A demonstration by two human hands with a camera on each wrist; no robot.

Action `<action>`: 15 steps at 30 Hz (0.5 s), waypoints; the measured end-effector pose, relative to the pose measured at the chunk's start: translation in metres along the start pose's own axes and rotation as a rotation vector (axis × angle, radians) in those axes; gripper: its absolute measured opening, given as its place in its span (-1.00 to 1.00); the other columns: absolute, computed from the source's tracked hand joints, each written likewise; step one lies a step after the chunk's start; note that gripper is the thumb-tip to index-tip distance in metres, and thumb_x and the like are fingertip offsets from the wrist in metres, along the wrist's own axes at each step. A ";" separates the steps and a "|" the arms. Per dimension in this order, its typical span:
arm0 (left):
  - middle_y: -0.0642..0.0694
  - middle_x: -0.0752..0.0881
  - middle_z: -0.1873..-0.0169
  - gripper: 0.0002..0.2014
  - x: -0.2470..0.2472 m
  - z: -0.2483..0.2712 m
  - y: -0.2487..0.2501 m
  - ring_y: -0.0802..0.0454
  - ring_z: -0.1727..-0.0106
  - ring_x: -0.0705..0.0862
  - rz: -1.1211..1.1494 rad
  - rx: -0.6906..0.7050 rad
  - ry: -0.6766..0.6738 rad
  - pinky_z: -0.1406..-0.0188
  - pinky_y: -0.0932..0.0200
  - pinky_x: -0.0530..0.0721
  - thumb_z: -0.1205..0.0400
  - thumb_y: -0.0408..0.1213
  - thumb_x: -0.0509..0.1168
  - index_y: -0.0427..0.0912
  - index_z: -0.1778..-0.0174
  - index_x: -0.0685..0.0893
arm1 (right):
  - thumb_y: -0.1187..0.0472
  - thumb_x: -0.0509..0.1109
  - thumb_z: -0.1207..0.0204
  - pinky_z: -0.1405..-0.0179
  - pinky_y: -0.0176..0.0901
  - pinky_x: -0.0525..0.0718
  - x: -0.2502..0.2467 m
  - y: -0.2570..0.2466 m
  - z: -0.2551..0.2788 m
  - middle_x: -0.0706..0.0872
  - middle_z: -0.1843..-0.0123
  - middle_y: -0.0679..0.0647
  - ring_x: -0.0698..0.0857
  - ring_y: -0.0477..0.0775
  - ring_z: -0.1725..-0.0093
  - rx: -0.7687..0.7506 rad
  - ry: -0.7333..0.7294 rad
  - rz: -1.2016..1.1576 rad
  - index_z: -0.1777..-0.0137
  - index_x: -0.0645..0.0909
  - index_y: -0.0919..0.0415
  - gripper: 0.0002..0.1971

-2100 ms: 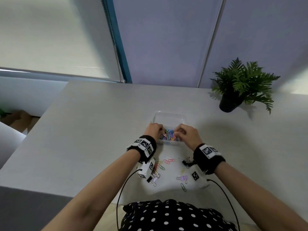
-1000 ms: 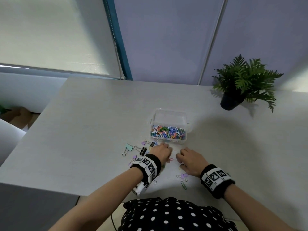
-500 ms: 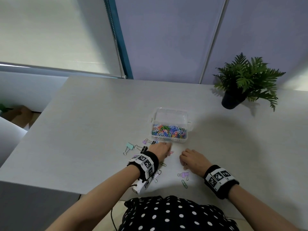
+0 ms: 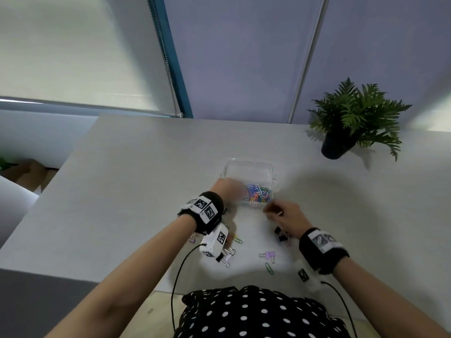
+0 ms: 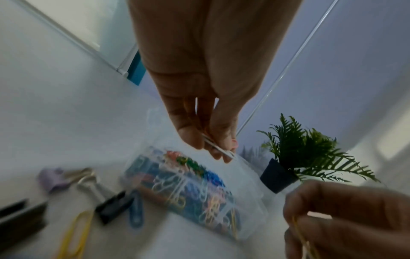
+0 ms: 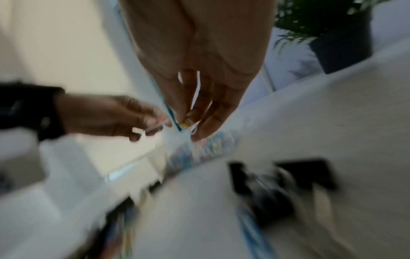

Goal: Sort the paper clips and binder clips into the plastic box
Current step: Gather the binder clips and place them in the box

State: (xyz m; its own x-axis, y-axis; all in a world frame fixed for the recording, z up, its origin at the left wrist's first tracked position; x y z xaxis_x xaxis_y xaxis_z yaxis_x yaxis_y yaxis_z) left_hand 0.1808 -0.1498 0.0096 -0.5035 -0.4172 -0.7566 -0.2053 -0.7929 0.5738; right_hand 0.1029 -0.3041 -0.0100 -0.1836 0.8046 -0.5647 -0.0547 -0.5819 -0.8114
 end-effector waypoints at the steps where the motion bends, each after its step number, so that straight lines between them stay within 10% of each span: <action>1: -0.23 0.73 -0.14 -0.74 -0.007 -0.004 0.003 -0.08 -0.15 0.70 0.009 0.004 0.022 -0.17 0.30 0.54 -0.66 -0.41 0.18 -0.25 -0.22 0.66 | 0.42 0.37 -0.47 0.23 -0.39 0.67 -0.011 -0.004 -0.007 0.72 0.23 0.14 0.68 0.06 0.29 0.027 0.063 -0.116 0.11 0.64 0.29 -0.93; 6: -0.24 0.73 -0.15 -0.73 -0.023 -0.029 0.009 -0.12 -0.17 0.68 -0.102 -0.007 0.048 -0.21 0.20 0.54 -0.63 -0.45 0.21 -0.25 -0.20 0.68 | 0.40 0.37 -0.47 0.16 0.12 0.78 -0.032 -0.017 -0.055 0.69 0.22 0.14 0.69 0.11 0.32 0.111 0.130 -0.249 0.21 0.61 0.17 -0.87; 15: -0.18 0.71 -0.12 -0.77 -0.005 0.008 0.015 -0.09 -0.15 0.65 -0.219 0.253 0.041 -0.31 0.03 0.55 -0.61 -0.45 0.22 -0.20 -0.14 0.68 | 0.38 0.30 -0.50 -0.01 -0.02 0.61 -0.011 -0.030 -0.025 0.72 0.02 0.20 0.65 0.16 0.02 -0.104 0.010 0.367 0.02 0.64 0.28 -0.88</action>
State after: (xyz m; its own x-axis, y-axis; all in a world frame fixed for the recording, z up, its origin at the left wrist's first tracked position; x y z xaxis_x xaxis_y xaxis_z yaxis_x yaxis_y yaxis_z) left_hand 0.1736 -0.1560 0.0246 -0.3909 -0.2707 -0.8797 -0.5092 -0.7326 0.4517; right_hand 0.1309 -0.2927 0.0166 -0.1631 0.5462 -0.8216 0.1133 -0.8169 -0.5656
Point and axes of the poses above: each hand's wrist, its own z-axis away from the middle knuckle, its own x-axis out of the palm, y = z × x, the point moved 7 cm from there along -z, towards the middle knuckle
